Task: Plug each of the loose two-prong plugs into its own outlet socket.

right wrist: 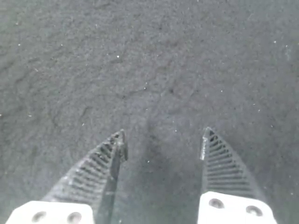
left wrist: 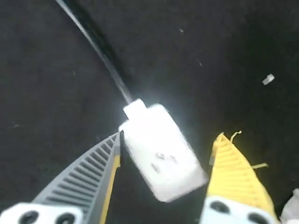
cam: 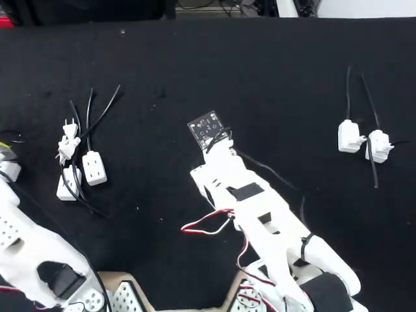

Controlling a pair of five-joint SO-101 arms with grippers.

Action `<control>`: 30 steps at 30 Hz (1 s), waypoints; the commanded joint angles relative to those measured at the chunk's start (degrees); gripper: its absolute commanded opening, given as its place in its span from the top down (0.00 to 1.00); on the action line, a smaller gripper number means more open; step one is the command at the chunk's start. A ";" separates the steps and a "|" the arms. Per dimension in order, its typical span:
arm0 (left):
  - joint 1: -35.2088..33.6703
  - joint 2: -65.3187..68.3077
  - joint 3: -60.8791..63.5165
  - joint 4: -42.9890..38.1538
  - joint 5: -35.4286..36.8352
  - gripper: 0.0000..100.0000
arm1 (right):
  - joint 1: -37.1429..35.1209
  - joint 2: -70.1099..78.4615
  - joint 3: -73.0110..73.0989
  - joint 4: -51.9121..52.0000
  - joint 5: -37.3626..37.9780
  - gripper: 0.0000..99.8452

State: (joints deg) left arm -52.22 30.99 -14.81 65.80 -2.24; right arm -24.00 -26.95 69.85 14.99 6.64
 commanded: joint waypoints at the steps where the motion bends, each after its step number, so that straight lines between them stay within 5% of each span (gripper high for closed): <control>1: -0.22 0.97 -6.11 5.27 1.14 0.70 | -0.62 -1.19 -0.22 -1.05 0.44 0.76; 8: -0.22 1.58 -12.62 11.69 1.05 0.98 | -0.62 -1.19 -0.22 -1.23 0.44 0.76; 12: 0.04 0.88 -14.29 14.15 1.05 0.95 | -0.62 -1.19 -0.22 -1.23 0.44 0.76; 22: 2.95 0.79 -36.88 35.25 1.05 0.97 | 2.02 -1.71 -0.57 -1.05 0.35 0.76; 30: 8.66 -16.35 -14.55 35.25 -0.44 0.97 | 8.18 -1.71 -1.98 -1.14 0.00 0.76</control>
State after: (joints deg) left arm -48.53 27.82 -40.66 100.53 -1.63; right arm -17.85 -26.95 69.85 14.99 6.64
